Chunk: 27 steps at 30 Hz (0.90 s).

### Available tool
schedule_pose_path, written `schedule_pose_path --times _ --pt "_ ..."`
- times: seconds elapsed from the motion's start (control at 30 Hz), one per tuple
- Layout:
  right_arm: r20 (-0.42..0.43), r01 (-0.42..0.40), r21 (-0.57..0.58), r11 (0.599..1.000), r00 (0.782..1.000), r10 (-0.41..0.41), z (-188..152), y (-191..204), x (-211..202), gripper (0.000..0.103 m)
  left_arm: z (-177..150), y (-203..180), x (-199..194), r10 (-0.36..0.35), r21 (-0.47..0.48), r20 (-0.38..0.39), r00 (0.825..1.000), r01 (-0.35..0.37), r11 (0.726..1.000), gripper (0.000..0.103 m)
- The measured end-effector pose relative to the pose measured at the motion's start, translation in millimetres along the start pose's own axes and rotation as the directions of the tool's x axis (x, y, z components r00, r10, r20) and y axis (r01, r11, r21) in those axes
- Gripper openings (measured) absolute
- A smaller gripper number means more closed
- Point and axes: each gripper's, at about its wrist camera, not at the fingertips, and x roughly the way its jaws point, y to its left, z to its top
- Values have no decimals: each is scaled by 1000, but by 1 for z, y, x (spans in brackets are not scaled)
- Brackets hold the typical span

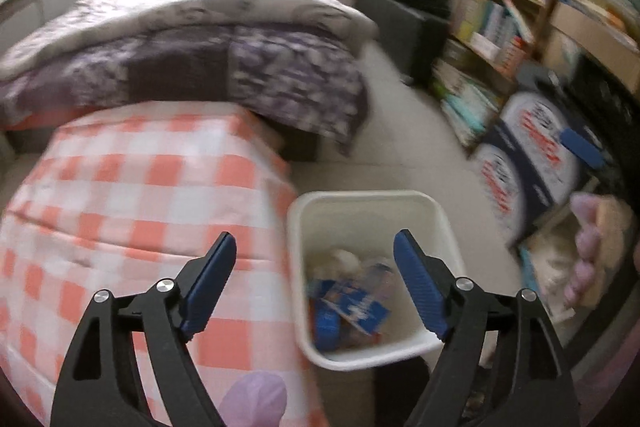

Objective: Collect trash

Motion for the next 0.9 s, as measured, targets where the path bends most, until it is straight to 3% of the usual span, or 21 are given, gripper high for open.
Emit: schedule_pose_path --times 0.1,0.2,0.27,0.4,0.6,0.9 --pt "-1 -7 -59 998 1000 7 -13 23 -1 96 2 21 -18 141 -36 86 986 -139 990 89" --pt "-27 -39 -110 993 999 37 -23 46 0 96 1 40 -37 287 -78 184 940 -277 958 93" --pt "-38 -60 -160 985 998 55 -30 65 0 96 1 57 -45 352 -131 206 913 -331 935 96" --pt "-18 -65 -211 975 998 62 -37 90 -3 96 0 88 -51 371 -213 177 911 -333 919 96" --pt "-1 -97 -288 953 995 101 -52 122 -8 96 -7 123 -57 437 -286 162 885 -382 879 96" --pt "-1 -132 -299 945 990 138 -56 156 -2 96 -10 156 -68 446 -350 153 882 -374 859 96"
